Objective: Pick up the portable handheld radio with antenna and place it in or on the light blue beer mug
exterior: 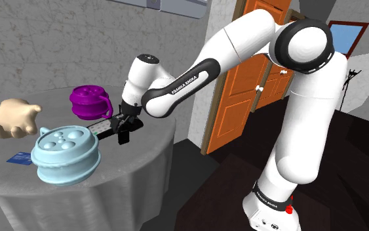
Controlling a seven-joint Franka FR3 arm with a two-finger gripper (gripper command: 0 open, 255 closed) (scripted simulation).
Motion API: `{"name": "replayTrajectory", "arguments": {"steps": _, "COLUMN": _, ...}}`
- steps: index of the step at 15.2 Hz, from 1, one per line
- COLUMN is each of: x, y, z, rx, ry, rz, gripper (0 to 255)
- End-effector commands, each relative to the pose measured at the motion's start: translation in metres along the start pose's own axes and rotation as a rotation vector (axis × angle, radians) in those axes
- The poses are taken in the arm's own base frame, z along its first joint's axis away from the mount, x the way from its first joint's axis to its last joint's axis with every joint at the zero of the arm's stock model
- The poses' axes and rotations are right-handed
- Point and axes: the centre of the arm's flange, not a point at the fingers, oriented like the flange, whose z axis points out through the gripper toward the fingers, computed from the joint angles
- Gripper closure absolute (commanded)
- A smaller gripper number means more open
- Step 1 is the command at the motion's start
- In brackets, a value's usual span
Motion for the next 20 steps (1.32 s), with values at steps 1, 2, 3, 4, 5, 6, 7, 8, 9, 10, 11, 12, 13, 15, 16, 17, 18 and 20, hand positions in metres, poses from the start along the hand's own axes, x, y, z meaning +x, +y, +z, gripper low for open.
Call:
{"name": "replayTrajectory", "arguments": {"steps": 1, "x": 0.0, "y": -0.001, "z": 0.004, "rx": 0.0, "ry": 0.0, "rz": 0.0, "gripper": 0}}
{"name": "replayTrajectory", "arguments": {"steps": 2, "x": 0.0, "y": -0.001, "z": 0.004, "rx": 0.0, "ry": 0.0, "rz": 0.0, "gripper": 0}}
{"name": "replayTrajectory", "arguments": {"steps": 3, "x": 0.0, "y": -0.001, "z": 0.004, "rx": 0.0, "ry": 0.0, "rz": 0.0, "gripper": 0}}
{"name": "replayTrajectory", "arguments": {"steps": 4, "x": 0.0, "y": -0.001, "z": 0.004, "rx": 0.0, "ry": 0.0, "rz": 0.0, "gripper": 0}}
{"name": "replayTrajectory", "arguments": {"steps": 5, "x": 0.0, "y": -0.001, "z": 0.004, "rx": 0.0, "ry": 0.0, "rz": 0.0, "gripper": 0}}
{"name": "replayTrajectory", "arguments": {"steps": 6, "x": 0.0, "y": -0.001, "z": 0.004, "rx": 0.0, "ry": 0.0, "rz": 0.0, "gripper": 0}}
{"name": "replayTrajectory", "arguments": {"steps": 7, "x": 0.0, "y": -0.001, "z": 0.004, "rx": 0.0, "ry": 0.0, "rz": 0.0, "gripper": 0}}
{"name": "replayTrajectory", "arguments": {"steps": 8, "x": 0.0, "y": -0.001, "z": 0.004, "rx": 0.0, "ry": 0.0, "rz": 0.0, "gripper": 255}}
{"name": "replayTrajectory", "arguments": {"steps": 9, "x": 0.0, "y": -0.001, "z": 0.004, "rx": 0.0, "ry": 0.0, "rz": 0.0, "gripper": 255}}
{"name": "replayTrajectory", "arguments": {"steps": 10, "x": 0.0, "y": -0.001, "z": 0.004, "rx": 0.0, "ry": 0.0, "rz": 0.0, "gripper": 255}}
{"name": "replayTrajectory", "arguments": {"steps": 11, "x": 0.0, "y": -0.001, "z": 0.004, "rx": 0.0, "ry": 0.0, "rz": 0.0, "gripper": 255}}
{"name": "replayTrajectory", "arguments": {"steps": 12, "x": 0.0, "y": -0.001, "z": 0.004, "rx": 0.0, "ry": 0.0, "rz": 0.0, "gripper": 255}}
{"name": "replayTrajectory", "arguments": {"steps": 13, "x": 0.0, "y": -0.001, "z": 0.004, "rx": 0.0, "ry": 0.0, "rz": 0.0, "gripper": 255}}
{"name": "replayTrajectory", "arguments": {"steps": 15, "x": 0.0, "y": -0.001, "z": 0.004, "rx": 0.0, "ry": 0.0, "rz": 0.0, "gripper": 255}}
{"name": "replayTrajectory", "arguments": {"steps": 16, "x": 0.0, "y": -0.001, "z": 0.004, "rx": 0.0, "ry": 0.0, "rz": 0.0, "gripper": 255}}
{"name": "replayTrajectory", "arguments": {"steps": 17, "x": 0.0, "y": -0.001, "z": 0.004, "rx": 0.0, "ry": 0.0, "rz": 0.0, "gripper": 255}}
{"name": "replayTrajectory", "arguments": {"steps": 18, "x": 0.002, "y": -0.001, "z": -0.001, "rx": 0.0, "ry": 0.0, "rz": 0.0, "gripper": 255}}
{"name": "replayTrajectory", "arguments": {"steps": 20, "x": 0.006, "y": 0.0, "z": -0.011, "rx": 0.0, "ry": 0.0, "rz": 0.0, "gripper": 255}}
